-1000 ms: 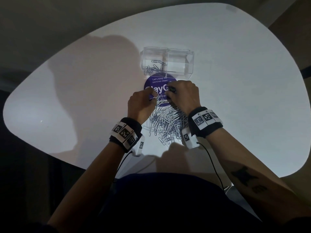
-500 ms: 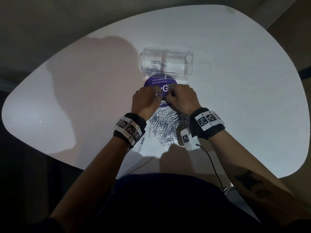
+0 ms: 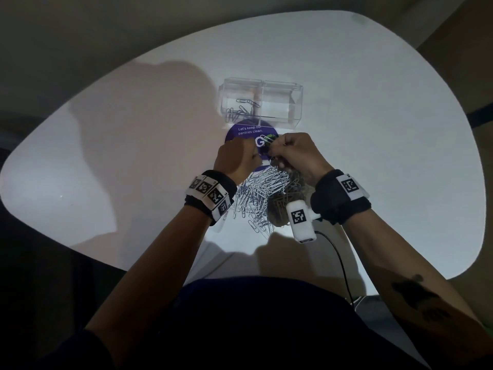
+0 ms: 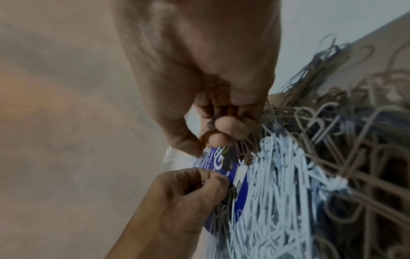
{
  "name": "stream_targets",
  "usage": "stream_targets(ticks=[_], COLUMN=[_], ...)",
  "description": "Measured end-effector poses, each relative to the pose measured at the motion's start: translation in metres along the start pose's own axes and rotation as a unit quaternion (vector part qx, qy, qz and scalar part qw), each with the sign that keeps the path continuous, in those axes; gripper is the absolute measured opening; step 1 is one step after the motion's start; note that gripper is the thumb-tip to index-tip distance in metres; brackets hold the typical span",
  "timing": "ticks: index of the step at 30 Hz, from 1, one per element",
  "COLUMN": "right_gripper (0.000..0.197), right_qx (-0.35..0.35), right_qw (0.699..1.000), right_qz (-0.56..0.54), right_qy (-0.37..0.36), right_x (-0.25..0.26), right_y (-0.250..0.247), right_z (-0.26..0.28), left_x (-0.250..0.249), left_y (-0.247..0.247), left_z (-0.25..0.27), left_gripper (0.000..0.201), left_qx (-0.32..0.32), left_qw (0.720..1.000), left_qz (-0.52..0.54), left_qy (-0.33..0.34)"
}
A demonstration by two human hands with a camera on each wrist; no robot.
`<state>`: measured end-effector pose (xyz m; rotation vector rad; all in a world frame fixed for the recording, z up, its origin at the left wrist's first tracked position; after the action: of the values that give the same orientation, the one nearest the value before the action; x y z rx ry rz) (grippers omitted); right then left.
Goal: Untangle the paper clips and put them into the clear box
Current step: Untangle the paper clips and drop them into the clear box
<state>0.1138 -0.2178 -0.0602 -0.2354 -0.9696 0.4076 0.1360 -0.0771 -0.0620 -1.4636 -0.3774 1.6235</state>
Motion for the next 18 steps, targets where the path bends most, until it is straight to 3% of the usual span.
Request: stream_targets(ticks=[3, 7, 12, 14, 16, 18], right_gripper=[0.013, 0.018, 0.021, 0.020, 0.016, 0.015], right_qx=[0.010, -0.046, -0.018, 0.001, 0.010, 0.000], right_qw=[0.999, 0.997, 0.998, 0.999, 1.000, 1.000], right_qz=[0.042, 0.053, 0.049, 0.037, 0.019, 0.000], right_qy=[-0.014, 0.013, 0.022, 0.012, -0.008, -0.025], right_x=[0.003, 0.005, 0.016, 0.026, 0.041, 0.060], right_y=[0.005, 0.000, -0.008, -0.011, -0.014, -0.017], right_z=[-0.002, -0.003, -0.005, -0.005, -0.002, -0.004], left_x=[0.000, -0.002, -0.002, 0.001, 0.005, 0.008], left_y=[0.005, 0.009, -0.012, -0.022, -0.029, -0.037], left_z=[-0.001, 0.000, 0.011, 0.013, 0.012, 0.008], left_gripper=[0.017, 0.020, 0.018, 0.020, 0.020, 0.022], left_qx=[0.016, 0.039, 0.007, -0.008, -0.019, -0.031], left_qw=[0.998, 0.996, 0.989, 0.947, 0.863, 0.816], left_qz=[-0.051, -0.075, 0.150, 0.319, 0.495, 0.559], left_qy=[0.015, -0.003, 0.002, -0.037, -0.101, -0.144])
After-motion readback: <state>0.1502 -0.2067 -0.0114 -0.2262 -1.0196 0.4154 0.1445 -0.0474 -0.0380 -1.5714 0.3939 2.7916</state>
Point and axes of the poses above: each hand's wrist, its own z-axis away from the middle knuckle, its own y-axis out of the palm, x = y × z, the point moved 6 cm from there along -z, towards the middle knuckle, and after that the axes turned 15 degrees about z, right-handed, at the moved point
